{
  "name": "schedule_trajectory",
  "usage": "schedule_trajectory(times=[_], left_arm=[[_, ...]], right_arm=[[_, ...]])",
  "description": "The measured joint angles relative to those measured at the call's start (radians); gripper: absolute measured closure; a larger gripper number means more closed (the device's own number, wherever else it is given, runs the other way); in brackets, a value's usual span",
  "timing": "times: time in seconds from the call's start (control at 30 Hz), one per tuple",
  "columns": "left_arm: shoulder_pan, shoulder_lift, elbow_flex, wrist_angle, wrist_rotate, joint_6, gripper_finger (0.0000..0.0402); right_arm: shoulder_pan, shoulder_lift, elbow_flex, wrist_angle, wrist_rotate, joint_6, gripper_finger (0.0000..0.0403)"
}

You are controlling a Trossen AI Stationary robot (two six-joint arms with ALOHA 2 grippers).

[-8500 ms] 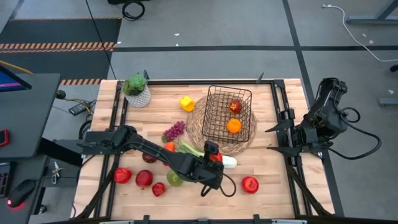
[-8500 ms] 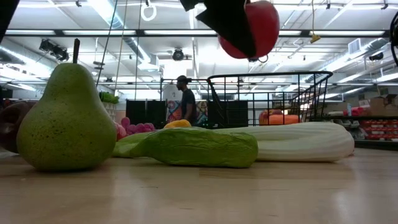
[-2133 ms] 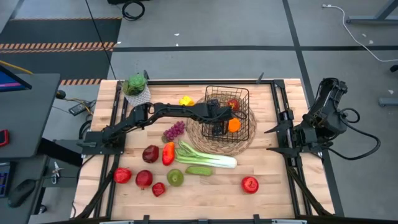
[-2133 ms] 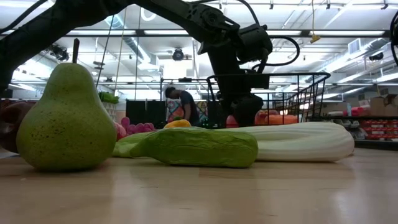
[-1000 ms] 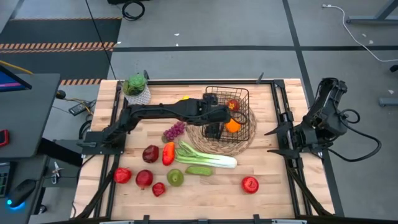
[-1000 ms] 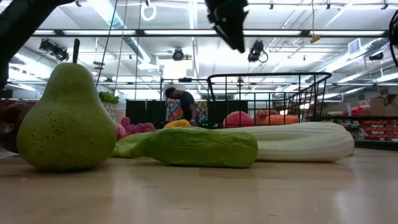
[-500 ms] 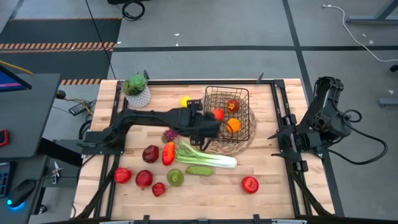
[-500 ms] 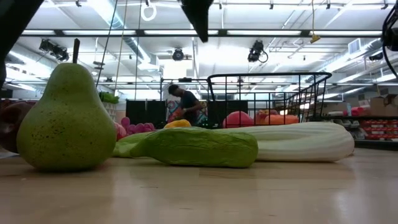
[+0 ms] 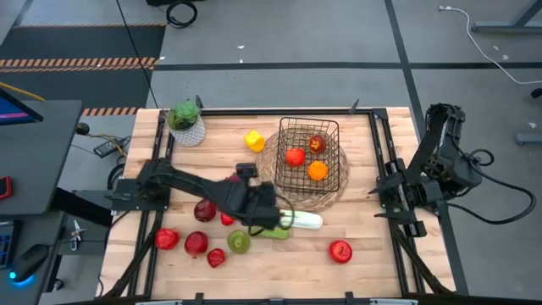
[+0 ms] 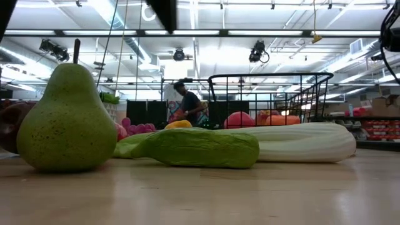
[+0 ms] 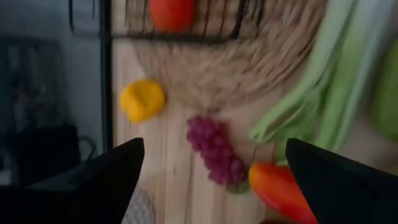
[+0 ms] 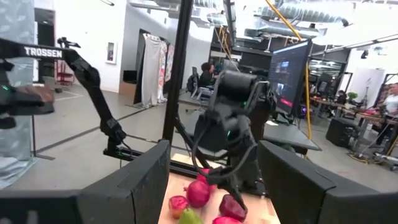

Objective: Build produce basket
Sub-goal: Put the pear into the wire basket

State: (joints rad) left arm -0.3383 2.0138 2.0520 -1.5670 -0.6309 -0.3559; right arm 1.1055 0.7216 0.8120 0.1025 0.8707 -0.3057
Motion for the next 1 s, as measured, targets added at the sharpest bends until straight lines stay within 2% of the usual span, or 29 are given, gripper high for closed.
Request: schedule_trajectory(times=[0.13, 0.27, 0.43, 0.57, 0.8, 1.0], left_arm=[[-0.03, -0.109, -0.24, 0.051, -0.005, -0.148, 0.0003], [-0.069, -0.257, -0.478, 0.202, 0.014, -0.266, 0.0003], [-0.132, -0.422, -0.673, 0.369, 0.124, -0.408, 0.0003], [-0.209, -0.468, -0.733, 0.438, 0.25, -0.496, 0.0003], [-0.342, -0.457, -0.736, 0.494, 0.345, -0.705, 0.0003], [-0.401, -0.371, -0.735, 0.625, 0.36, -0.673, 0.0003]], right_arm=[[0.008, 0.0, 0.0, 0.002, 0.0, 0.021, 0.0156], [0.014, 0.0, 0.0, 0.003, 0.0, 0.026, 0.0156], [0.014, 0.005, 0.0, 0.01, -0.001, 0.019, 0.0156], [0.014, 0.005, 0.0, 0.011, 0.0, 0.006, 0.0156], [0.014, 0.005, 0.0, 0.028, -0.001, -0.003, 0.0156], [0.014, 0.005, 0.0, 0.04, -0.001, -0.004, 0.0156]])
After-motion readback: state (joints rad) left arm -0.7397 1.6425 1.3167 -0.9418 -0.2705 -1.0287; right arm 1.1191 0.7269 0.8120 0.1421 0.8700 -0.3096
